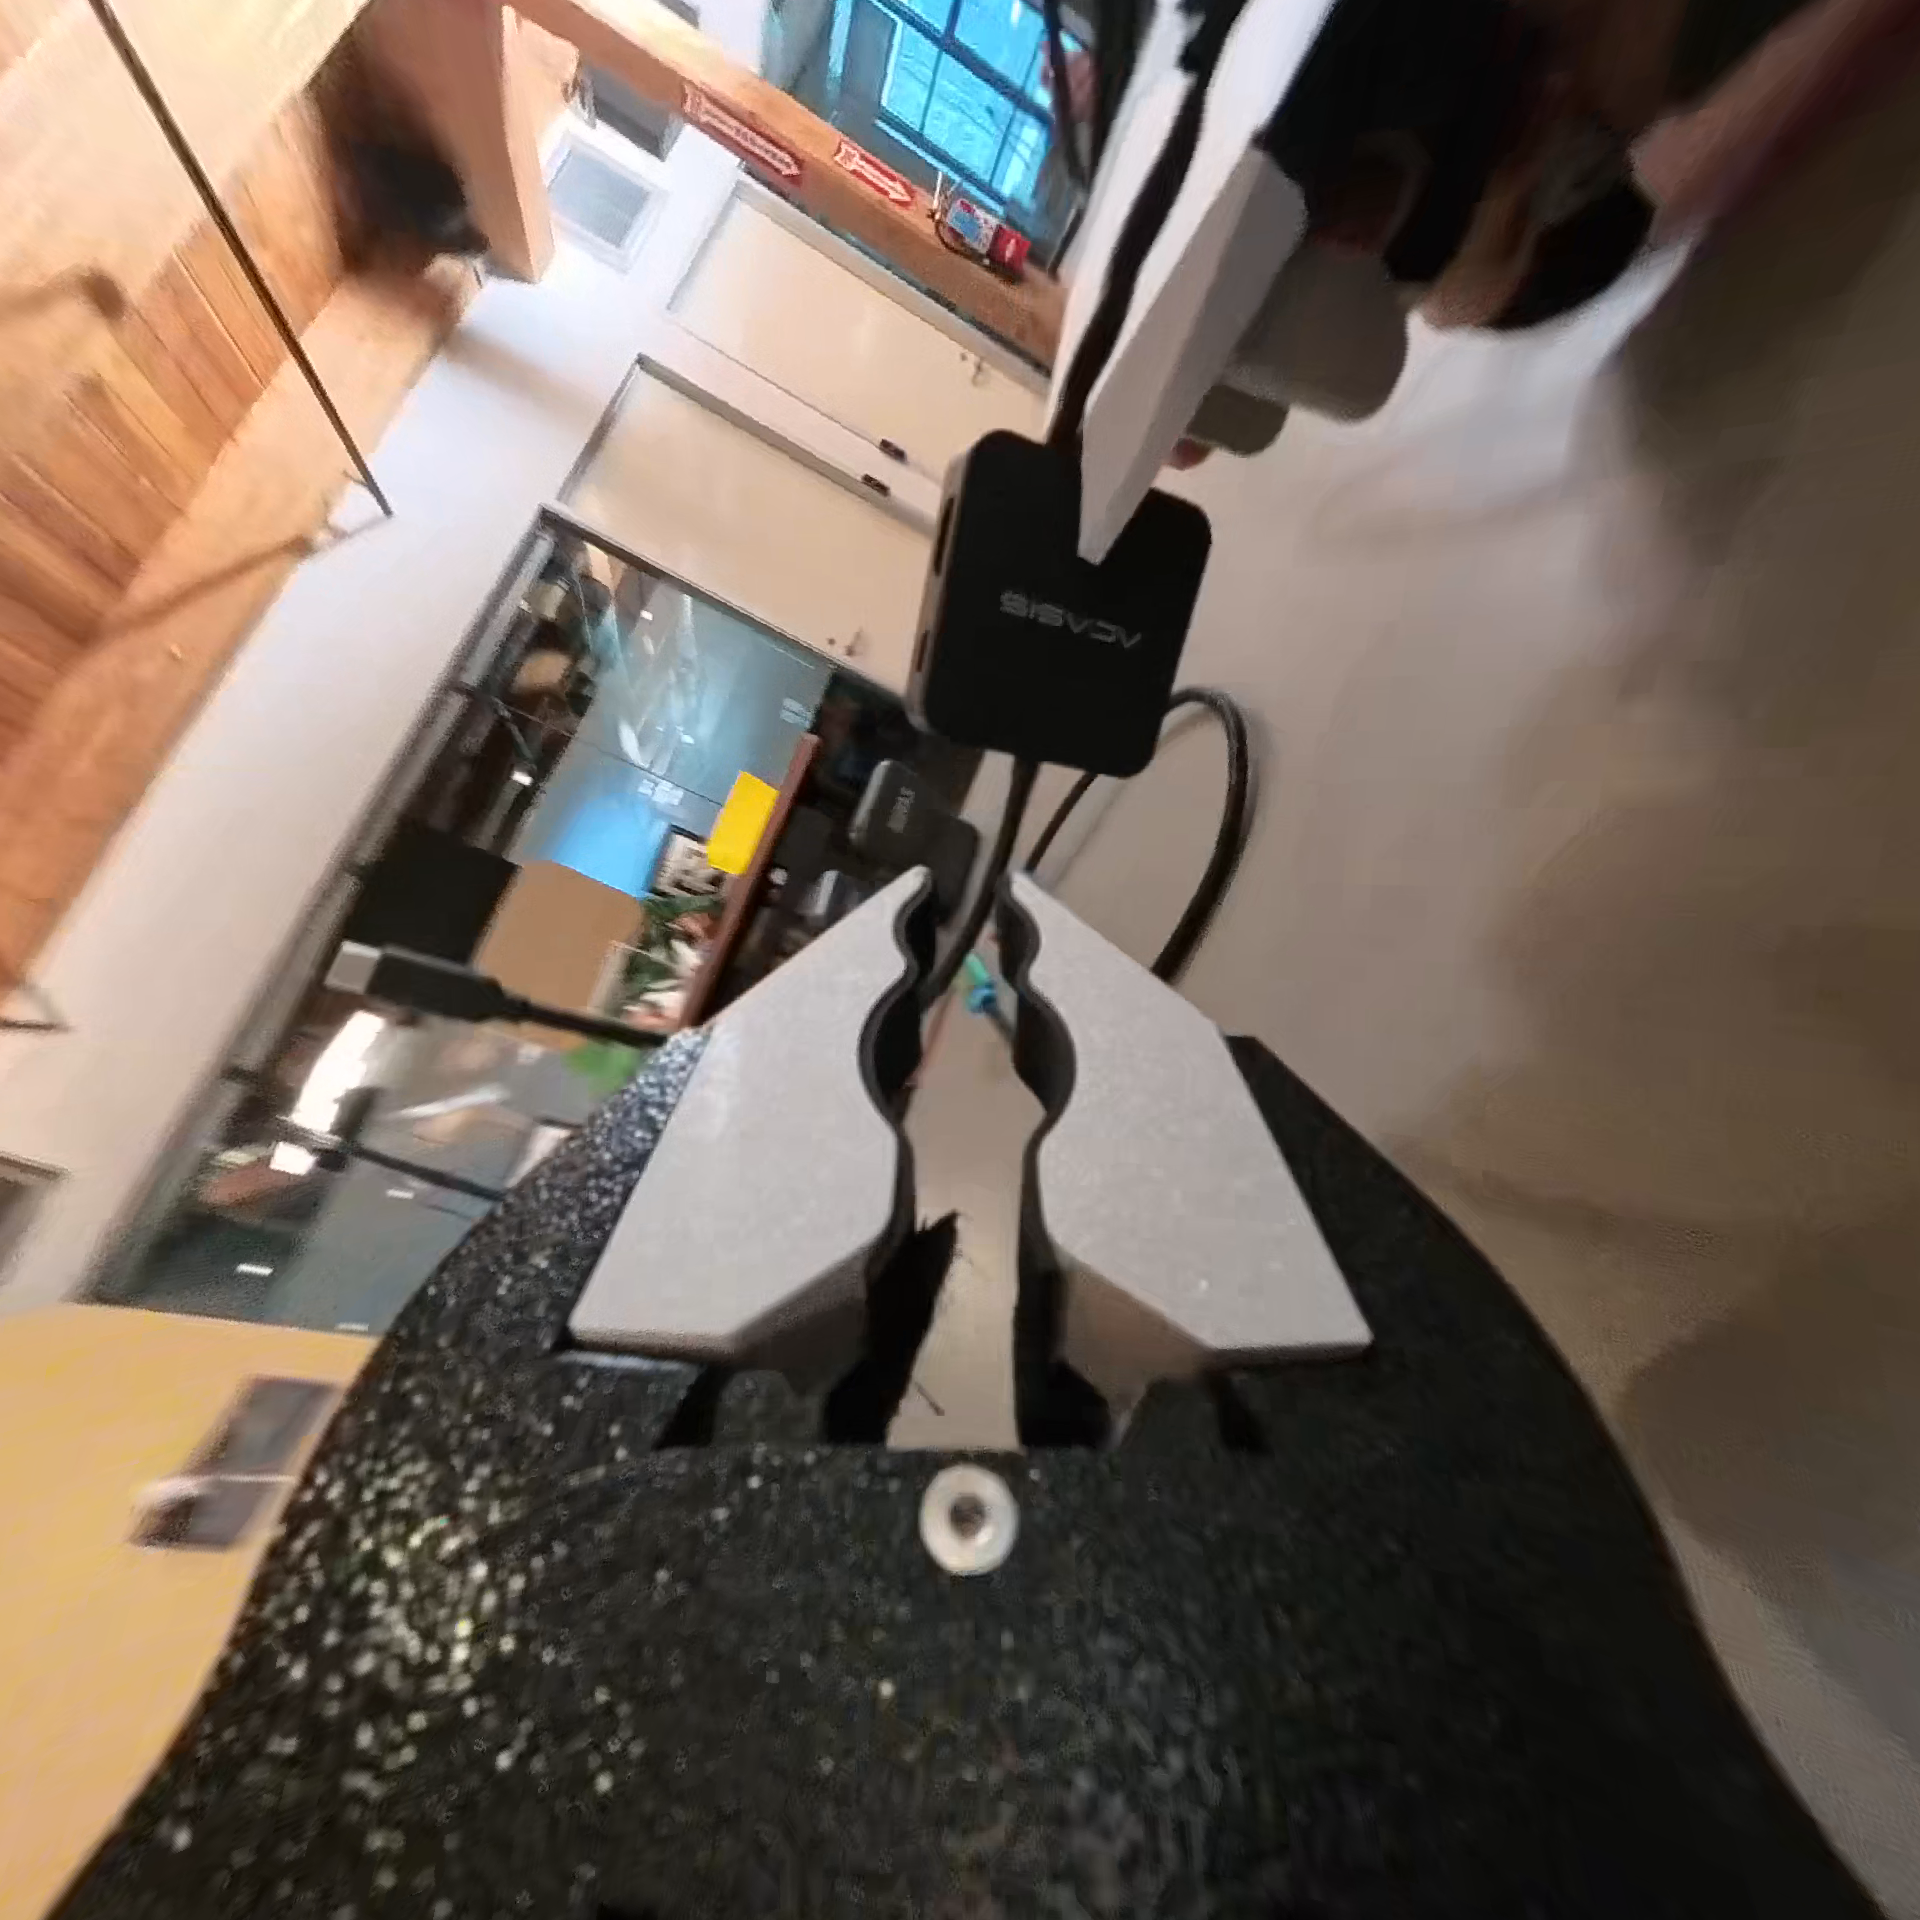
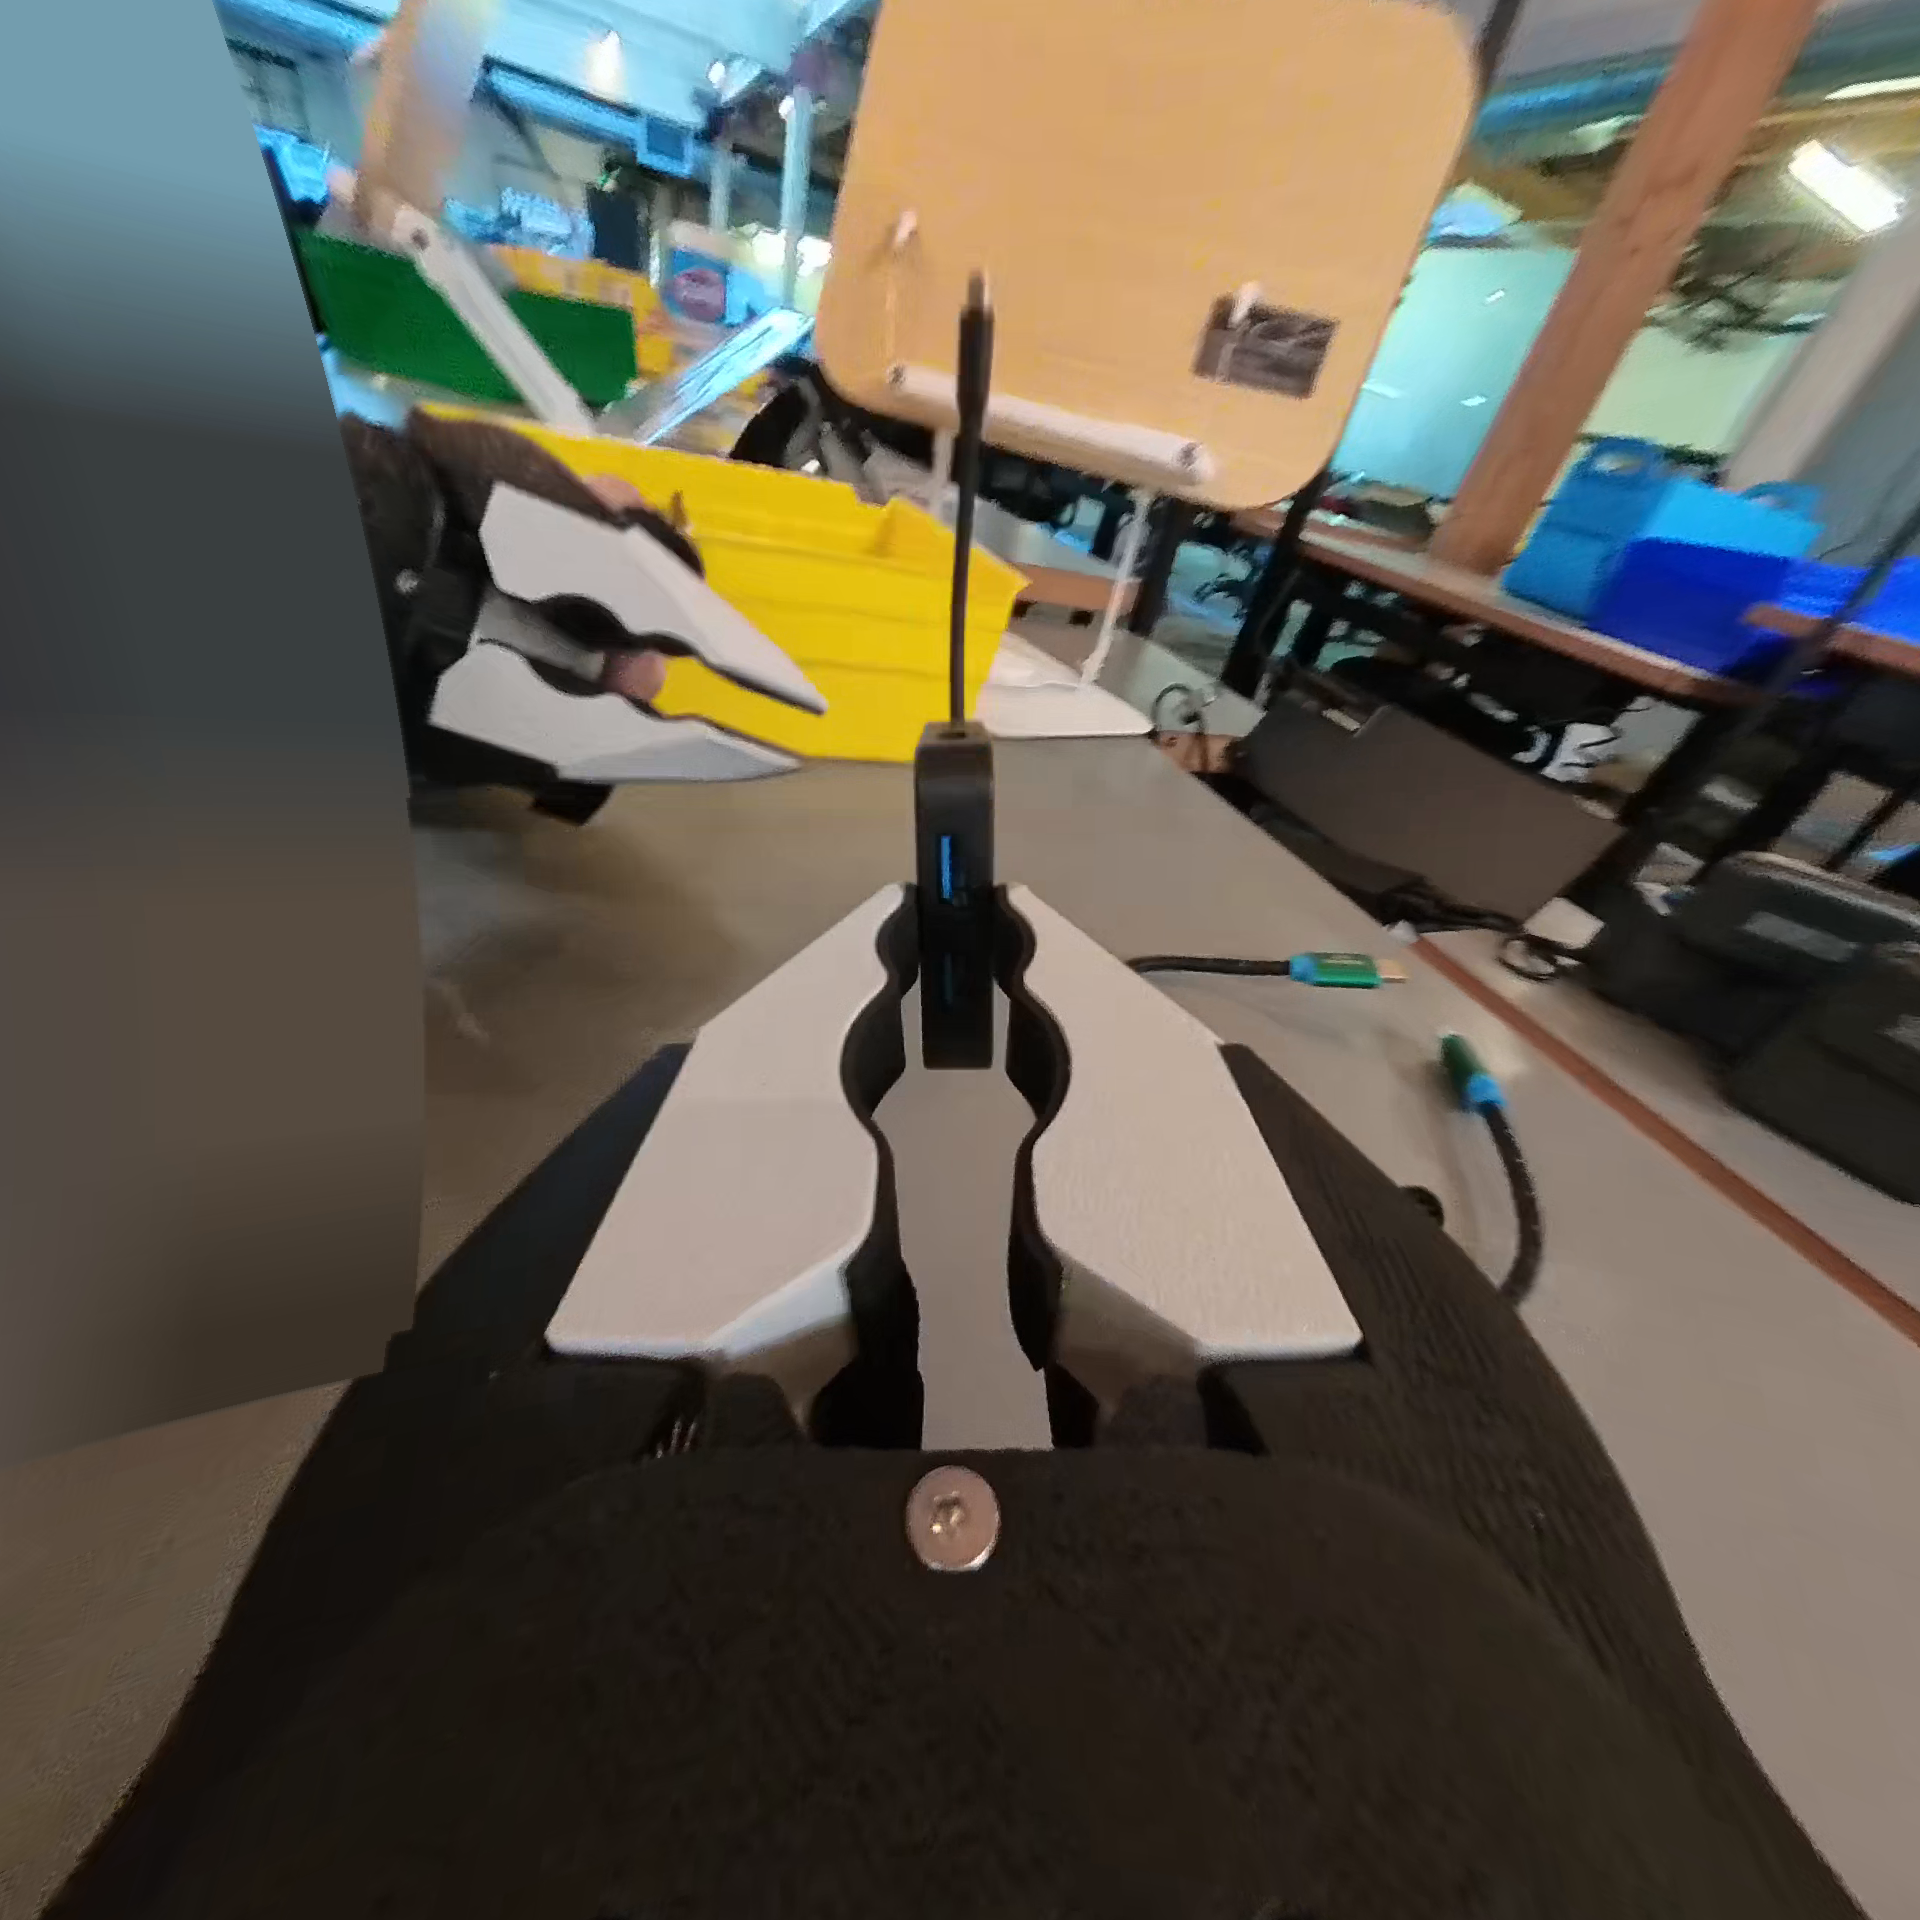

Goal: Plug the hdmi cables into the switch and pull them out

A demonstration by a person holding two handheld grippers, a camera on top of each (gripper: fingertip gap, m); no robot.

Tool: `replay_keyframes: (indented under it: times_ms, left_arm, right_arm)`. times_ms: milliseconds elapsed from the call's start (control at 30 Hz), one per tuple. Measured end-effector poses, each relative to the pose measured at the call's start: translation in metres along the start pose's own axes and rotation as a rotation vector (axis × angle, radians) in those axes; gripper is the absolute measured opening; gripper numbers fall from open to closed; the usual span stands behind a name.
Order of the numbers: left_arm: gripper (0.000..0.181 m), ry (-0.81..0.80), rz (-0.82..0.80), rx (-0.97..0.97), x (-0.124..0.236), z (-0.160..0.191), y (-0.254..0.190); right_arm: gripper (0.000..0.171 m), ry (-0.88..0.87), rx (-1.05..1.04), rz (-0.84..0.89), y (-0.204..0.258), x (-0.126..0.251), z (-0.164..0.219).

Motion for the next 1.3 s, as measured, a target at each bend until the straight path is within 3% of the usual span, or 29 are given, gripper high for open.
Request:
replay_keyframes:
  times_ms: [167, 300, 333, 467, 567, 767, 1167, 1300]
  left_arm:
    - [0.007, -0.110, 0.125, 0.516, -0.003, -0.016, -0.007]
    - [0.000, -0.142, 0.239, 0.673, -0.003, -0.028, -0.018]
    - [0.004, -0.141, 0.275, 0.727, -0.004, -0.031, -0.022]
    - [0.051, -0.160, 0.343, 0.999, -0.009, -0.039, -0.027]
    - [0.052, -0.255, 0.356, 1.128, -0.007, -0.047, -0.021]
    - [0.018, -0.380, 0.345, 1.103, 0.002, -0.054, -0.012]
    - [0.016, -0.298, 0.354, 0.976, -0.001, -0.044, -0.022]
    - [0.016, -0.177, 0.346, 0.932, -0.008, -0.033, -0.028]
  right_arm:
    - [0.011, -0.155, -0.090, 0.028, -0.005, 0.001, -0.025]
    - [0.011, -0.298, -0.236, -0.042, 0.008, -0.006, -0.044]
    - [0.011, -0.322, -0.261, -0.056, 0.011, -0.007, -0.047]
    - [0.011, -0.401, -0.350, -0.134, 0.022, -0.009, -0.060]
    - [0.011, -0.411, -0.386, -0.207, 0.033, -0.010, -0.062]
    - [0.011, -0.361, -0.368, -0.287, 0.044, -0.009, -0.058]
    - [0.011, -0.135, -0.234, -0.322, 0.047, 0.000, -0.029]
    - [0.014, -0.056, -0.180, -0.264, 0.039, -0.001, -0.016]
Point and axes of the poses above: each gripper's, where its closed fingertips meet, x back along the fingers, z out of its underside, y = z × x across the jaws, the point moved 1 cm from there along x, back along the fingers, and after that the axes turned 8 degrees about -y, right-handed, at the moved point
